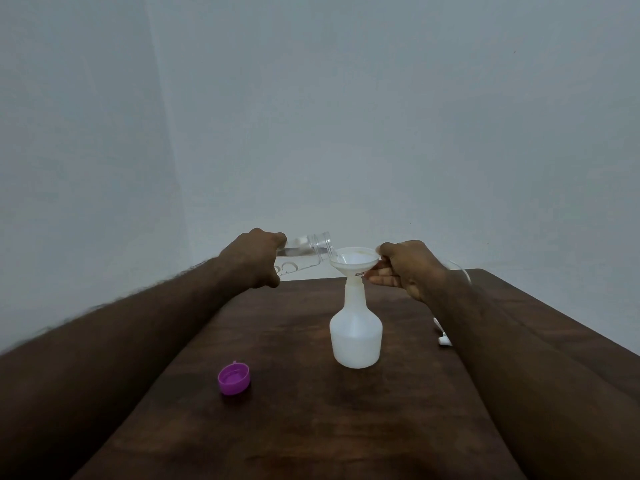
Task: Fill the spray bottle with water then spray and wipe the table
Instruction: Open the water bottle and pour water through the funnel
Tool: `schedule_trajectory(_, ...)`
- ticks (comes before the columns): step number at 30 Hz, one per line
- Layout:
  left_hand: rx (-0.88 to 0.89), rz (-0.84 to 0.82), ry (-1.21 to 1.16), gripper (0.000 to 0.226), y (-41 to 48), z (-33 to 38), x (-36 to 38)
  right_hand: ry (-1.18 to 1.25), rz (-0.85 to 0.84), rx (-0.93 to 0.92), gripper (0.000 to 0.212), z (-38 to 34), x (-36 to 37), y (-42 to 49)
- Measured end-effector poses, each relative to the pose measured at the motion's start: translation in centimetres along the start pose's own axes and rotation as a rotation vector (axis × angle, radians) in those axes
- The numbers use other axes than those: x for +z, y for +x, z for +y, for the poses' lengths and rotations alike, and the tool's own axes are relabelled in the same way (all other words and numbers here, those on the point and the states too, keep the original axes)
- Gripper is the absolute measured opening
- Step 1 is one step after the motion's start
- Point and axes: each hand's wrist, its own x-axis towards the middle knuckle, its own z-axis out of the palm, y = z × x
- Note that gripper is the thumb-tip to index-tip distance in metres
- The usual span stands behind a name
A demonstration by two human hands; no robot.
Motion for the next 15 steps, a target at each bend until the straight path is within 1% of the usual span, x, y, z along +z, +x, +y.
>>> schedule_trajectory(6,-0.002,0.004,-0.004,0.052,0.05,-0.17,0.05,-0.006,0.003,-0.001,0.026,0.05,0.16,0.17)
schedule_trajectory(15,-0.007,0.007,-0.008,0.051,0.11,-0.07,0.12,-0.005,0.008,-0.003,0.020,-0.01,0.14,0.07)
